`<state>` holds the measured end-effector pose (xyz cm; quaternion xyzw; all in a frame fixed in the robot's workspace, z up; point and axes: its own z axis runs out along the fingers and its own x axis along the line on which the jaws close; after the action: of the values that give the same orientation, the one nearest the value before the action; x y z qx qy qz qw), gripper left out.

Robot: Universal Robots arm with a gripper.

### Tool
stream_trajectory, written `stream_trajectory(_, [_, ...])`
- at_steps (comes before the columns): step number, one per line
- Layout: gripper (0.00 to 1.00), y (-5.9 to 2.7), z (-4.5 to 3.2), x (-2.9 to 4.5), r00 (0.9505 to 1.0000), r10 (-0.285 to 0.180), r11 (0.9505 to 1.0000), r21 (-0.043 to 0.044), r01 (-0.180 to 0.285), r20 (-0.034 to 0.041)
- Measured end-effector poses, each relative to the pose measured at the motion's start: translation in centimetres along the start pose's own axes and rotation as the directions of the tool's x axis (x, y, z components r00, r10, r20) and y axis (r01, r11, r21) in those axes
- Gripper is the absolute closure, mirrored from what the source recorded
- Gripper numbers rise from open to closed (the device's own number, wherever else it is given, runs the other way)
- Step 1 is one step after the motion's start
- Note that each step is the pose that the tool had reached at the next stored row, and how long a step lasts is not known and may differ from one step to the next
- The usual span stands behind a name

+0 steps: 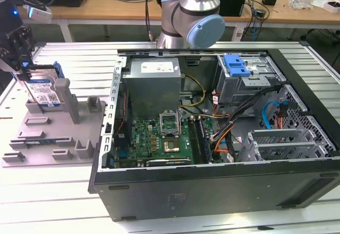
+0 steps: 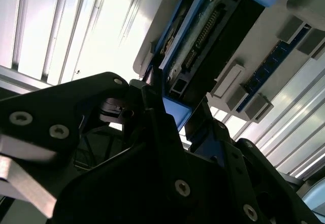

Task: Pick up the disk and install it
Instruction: 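Pick up the disk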

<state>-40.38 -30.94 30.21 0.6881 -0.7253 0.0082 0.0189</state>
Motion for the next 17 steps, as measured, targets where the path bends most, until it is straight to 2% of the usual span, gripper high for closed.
stream_trajectory(7, [0.56, 0.11, 0.21, -0.01, 1.0000, -0.001, 1.0000, 0.0045, 0.001, 0.0002])
stream_trajectory(17, [0.56, 0.15, 0.35, -0.02, 1.0000, -0.001, 1.0000, 0.0050, 0.001, 0.0003])
